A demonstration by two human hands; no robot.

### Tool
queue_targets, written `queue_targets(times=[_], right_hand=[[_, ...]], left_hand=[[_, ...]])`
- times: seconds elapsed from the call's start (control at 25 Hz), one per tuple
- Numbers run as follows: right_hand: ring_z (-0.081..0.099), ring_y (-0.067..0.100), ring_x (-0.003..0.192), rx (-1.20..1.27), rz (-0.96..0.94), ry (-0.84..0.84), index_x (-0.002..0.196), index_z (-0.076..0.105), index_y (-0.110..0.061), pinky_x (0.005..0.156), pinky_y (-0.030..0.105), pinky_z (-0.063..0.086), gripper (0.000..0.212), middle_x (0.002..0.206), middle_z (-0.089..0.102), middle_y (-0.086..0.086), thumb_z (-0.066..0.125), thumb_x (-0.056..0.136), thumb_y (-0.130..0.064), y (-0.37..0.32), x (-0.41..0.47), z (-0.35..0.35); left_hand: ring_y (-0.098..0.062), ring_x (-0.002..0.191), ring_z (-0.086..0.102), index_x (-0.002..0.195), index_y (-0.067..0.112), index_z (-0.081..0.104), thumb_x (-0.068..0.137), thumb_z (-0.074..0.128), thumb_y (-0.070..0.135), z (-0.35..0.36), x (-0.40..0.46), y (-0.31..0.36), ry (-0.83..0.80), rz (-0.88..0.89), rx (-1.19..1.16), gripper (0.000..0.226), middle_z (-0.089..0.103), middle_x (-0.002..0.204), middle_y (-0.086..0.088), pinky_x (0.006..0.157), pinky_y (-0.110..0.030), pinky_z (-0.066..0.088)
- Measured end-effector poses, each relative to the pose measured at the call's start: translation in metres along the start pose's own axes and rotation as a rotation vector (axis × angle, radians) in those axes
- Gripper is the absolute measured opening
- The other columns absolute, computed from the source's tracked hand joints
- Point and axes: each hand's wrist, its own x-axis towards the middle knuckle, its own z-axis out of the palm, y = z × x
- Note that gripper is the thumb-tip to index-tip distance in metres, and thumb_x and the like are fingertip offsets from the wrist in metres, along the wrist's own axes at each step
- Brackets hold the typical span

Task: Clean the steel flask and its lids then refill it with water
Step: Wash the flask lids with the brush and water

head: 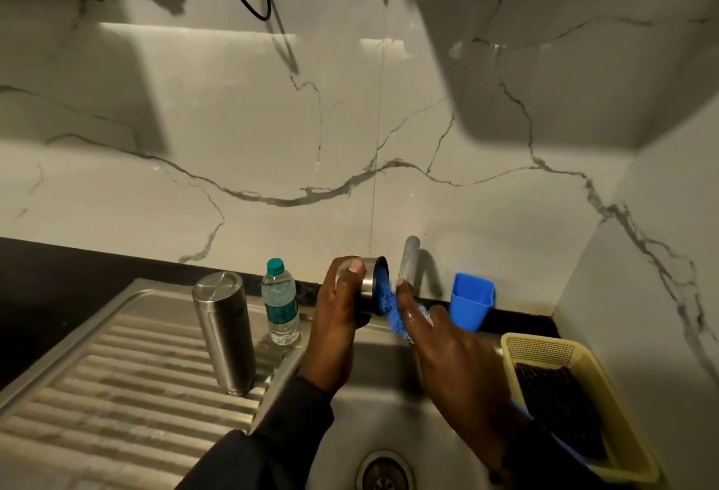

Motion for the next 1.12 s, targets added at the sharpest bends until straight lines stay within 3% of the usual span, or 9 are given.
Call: queue_targets(times=[0.08,0.2,0.32,0.44,0.6,0.72,0.84,0.96,1.12], right_hand=[[0.051,0.007,0.054,0.053,-0.003,-0.163,0.146,0.036,-0.023,0.045,0.013,0.020,0.069,0.084,0.063,-0.001,0.067,0.084,-0.023,-0.007,0.009,-0.017],[0.047,0.001,0.069,0.281,-0.027,-0.505,0.143,0.032,-0.036,0.054,0.012,0.030,0.048,0.093,0.054,-0.016,0.043,0.098,-0.047,-0.006,0.025,-0.052],[0.055,0.001,0.061,0.627,0.029,-0.797,0.101,0.052,-0.049,0.056,0.009,0.038,0.016,0.072,0.059,-0.016,0.059,0.088,-0.052,0.017,0.054,-0.076],[0.045,0.013,0.039,1.125,0.238,-0.798,0.088,0.062,-0.029,0.037,0.021,0.035,0.025,0.061,0.057,0.007,0.062,0.083,-0.053,0.025,0.058,-0.070],[0.036,0.009,0.033,1.434,0.461,-0.483,0.092,0.055,-0.011,0.037,0.021,0.027,0.044,0.059,0.053,0.011,0.053,0.085,-0.054,-0.010,0.047,-0.050],[0.058,0.007,0.049,1.273,0.521,-0.184,0.095,0.061,-0.030,0.045,0.026,0.047,0.032,0.073,0.068,-0.004,0.055,0.081,-0.057,-0.028,0.040,-0.029],[0.063,-0.002,0.096,0.821,0.287,0.018,0.119,0.051,-0.044,0.080,0.016,0.052,0.029,0.114,0.063,-0.022,0.050,0.092,-0.055,-0.013,0.032,-0.018],[0.062,0.007,0.077,0.441,-0.025,0.086,0.150,0.023,-0.038,0.062,0.020,0.053,0.059,0.119,0.059,-0.014,0.050,0.097,-0.038,0.009,0.035,-0.027],[0.051,0.011,0.055,0.064,-0.224,0.095,0.151,0.003,-0.042,0.042,0.024,0.045,0.072,0.089,0.059,-0.005,0.044,0.093,-0.036,0.032,0.046,-0.031]], left_hand=[[-0.024,0.088,0.067,0.102,0.012,0.059,0.094,0.043,0.049,-0.013,0.009,0.005,-0.018,0.071,0.106,0.041,0.068,0.094,-0.004,0.073,-0.034,0.056],[-0.019,0.079,0.062,0.092,0.008,0.063,0.085,0.049,0.051,-0.028,0.020,0.008,-0.098,0.116,0.159,0.045,0.064,0.086,-0.008,0.061,-0.024,0.050],[-0.021,0.079,0.060,0.086,0.016,0.064,0.083,0.049,0.052,-0.020,0.014,0.009,-0.186,0.022,-0.029,0.039,0.062,0.082,-0.006,0.064,-0.029,0.048],[-0.014,0.081,0.064,0.093,0.010,0.061,0.079,0.061,0.052,0.001,0.015,0.017,-0.129,0.067,-0.257,0.044,0.066,0.084,-0.001,0.067,-0.026,0.052],[-0.021,0.094,0.063,0.111,0.007,0.057,0.084,0.059,0.061,0.015,0.028,0.018,0.109,0.119,-0.318,0.061,0.063,0.100,-0.011,0.077,-0.033,0.054],[-0.036,0.101,0.061,0.126,0.003,0.053,0.087,0.048,0.071,0.011,0.030,0.006,0.187,0.064,-0.275,0.078,0.060,0.115,-0.028,0.078,-0.043,0.052],[-0.022,0.103,0.066,0.119,0.020,0.061,0.083,0.043,0.069,-0.003,0.029,-0.005,0.204,0.011,-0.212,0.063,0.069,0.117,-0.011,0.081,-0.038,0.049],[-0.020,0.105,0.067,0.114,0.031,0.066,0.084,0.040,0.070,-0.013,0.028,-0.012,0.129,-0.099,-0.169,0.055,0.072,0.115,-0.004,0.084,-0.036,0.047],[-0.023,0.108,0.068,0.119,0.026,0.066,0.082,0.042,0.071,-0.016,0.030,-0.007,0.091,-0.129,-0.133,0.063,0.072,0.115,-0.007,0.095,-0.048,0.049]])
